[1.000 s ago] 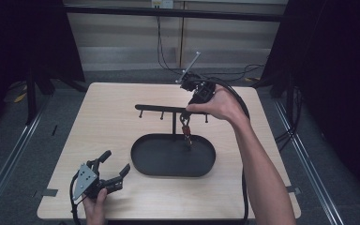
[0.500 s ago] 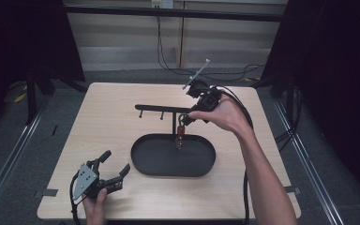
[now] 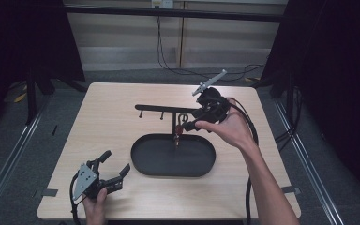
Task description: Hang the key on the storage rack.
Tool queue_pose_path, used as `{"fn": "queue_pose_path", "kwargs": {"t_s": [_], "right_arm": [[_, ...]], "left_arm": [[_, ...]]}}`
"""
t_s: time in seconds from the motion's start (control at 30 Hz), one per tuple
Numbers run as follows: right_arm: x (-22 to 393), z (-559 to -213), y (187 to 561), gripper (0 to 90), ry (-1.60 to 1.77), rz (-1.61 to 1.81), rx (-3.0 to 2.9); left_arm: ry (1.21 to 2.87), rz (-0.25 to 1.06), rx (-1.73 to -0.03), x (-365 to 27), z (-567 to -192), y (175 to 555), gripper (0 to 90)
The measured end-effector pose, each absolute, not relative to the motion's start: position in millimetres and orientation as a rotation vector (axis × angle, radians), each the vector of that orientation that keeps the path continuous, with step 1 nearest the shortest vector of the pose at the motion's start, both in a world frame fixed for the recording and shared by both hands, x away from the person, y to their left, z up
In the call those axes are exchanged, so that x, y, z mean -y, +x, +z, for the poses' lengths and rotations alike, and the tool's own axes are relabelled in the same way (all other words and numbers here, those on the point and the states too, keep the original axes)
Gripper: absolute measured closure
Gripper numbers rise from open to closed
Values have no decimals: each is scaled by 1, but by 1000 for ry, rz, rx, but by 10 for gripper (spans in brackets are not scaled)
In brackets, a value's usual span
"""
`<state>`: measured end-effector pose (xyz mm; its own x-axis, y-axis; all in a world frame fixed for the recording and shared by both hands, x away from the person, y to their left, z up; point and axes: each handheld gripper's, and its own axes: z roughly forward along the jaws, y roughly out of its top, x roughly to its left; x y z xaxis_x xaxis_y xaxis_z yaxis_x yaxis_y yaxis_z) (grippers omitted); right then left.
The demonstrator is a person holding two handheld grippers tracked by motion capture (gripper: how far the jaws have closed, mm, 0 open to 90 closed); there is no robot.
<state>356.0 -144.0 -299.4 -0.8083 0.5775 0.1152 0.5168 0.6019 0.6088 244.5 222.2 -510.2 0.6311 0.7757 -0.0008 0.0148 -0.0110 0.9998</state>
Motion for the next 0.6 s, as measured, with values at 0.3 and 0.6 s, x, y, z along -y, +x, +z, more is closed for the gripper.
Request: {"fn": "queue_pose_path", "kwargs": {"t_s": [0.3,0.6], "right_arm": [[152,-315,339,213,942,1151,-2620],[153,-336,320,138,926,1205,-2545]], "left_arm": [[1477,689,-701,-222,-510,245,157],[1475,688,-701,-222,-510,245,157]]}}
